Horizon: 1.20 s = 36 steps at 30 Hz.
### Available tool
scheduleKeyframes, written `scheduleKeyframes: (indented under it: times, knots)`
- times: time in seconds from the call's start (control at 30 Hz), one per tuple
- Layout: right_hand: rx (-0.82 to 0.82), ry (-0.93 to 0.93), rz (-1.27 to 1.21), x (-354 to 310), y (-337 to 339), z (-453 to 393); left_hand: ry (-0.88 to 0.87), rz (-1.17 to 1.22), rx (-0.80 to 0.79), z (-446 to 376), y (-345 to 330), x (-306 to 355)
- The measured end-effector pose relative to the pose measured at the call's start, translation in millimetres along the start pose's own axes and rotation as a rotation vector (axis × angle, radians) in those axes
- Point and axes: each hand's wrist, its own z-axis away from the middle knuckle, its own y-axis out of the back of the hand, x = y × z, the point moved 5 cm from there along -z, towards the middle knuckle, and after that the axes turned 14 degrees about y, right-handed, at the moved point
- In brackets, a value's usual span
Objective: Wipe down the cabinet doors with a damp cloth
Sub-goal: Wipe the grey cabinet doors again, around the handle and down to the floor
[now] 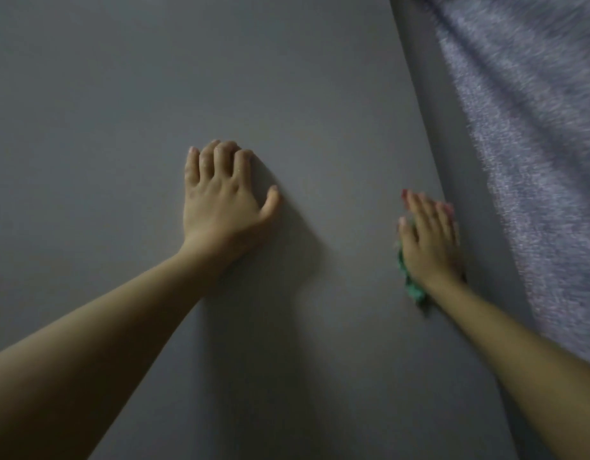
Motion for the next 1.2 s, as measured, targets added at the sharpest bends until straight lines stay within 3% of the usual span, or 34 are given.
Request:
scheduleKeyframes:
  times: [0.07, 0.13, 0.2, 0.3, 0.4, 0.47, 0.53, 0.6, 0.63, 0.73, 0.83, 0.9, 0.97, 1.07, 1.13, 1.2]
  knots:
    - [-0.068, -0.21, -0.064, 32, -7, -15, -0.016, -0.002, -0.009, -1, -2, 2]
    - [-0.071, -0.269, -0.052, 20, -8, -4, -0.009, -0.003, -0.015, -1, -2, 1]
    - [-0.013, -0.122, -0.03, -29, 7, 25, 0.0, 0.006, -0.005, -2, 0, 0]
    - [-0.056, 0.209, -0.074, -106, 17, 91, -0.005, 0.003, -0.021, 0, 0, 0]
    - [-0.069, 0.356, -0.126, -105, 23, 89, -0.017, -0.008, -0.036, 1, -1, 1]
    - [-0.038, 0.258, -0.065, -74, 14, 60, -0.011, -0.008, -0.037, 1, -1, 1]
    - [-0.03, -0.002, -0.029, -36, 7, 32, -0.016, -0.016, -0.026, 1, -2, 1]
    - [0.018, -0.168, -0.02, -42, 6, 30, -0.012, -0.022, -0.015, 0, -4, 0]
    - [0.04, -0.146, -0.016, -61, 9, 39, -0.01, -0.024, -0.016, 0, -3, 1]
    - [-0.044, 0.295, -0.092, -147, 21, 90, -0.01, -0.023, -0.046, 0, -3, 1]
    - [-0.097, 0.557, -0.162, -149, 28, 89, -0.001, 0.005, -0.135, -5, 2, -1]
    - [-0.075, 0.426, -0.125, -114, 17, 64, 0.036, 0.055, -0.186, -4, 16, -4]
    - [-0.057, 0.117, -0.064, -73, 10, 41, 0.016, 0.069, -0.182, 8, 32, -9]
    - [-0.003, -0.225, -0.051, -76, 8, 37, -0.055, 0.035, -0.183, 43, 55, -31]
    - [0.033, -0.096, -0.081, -123, 17, 59, -0.094, -0.014, -0.197, 68, 62, -51]
    - [-0.04, 0.282, -0.153, -182, 25, 99, -0.134, -0.073, -0.209, 83, 64, -71]
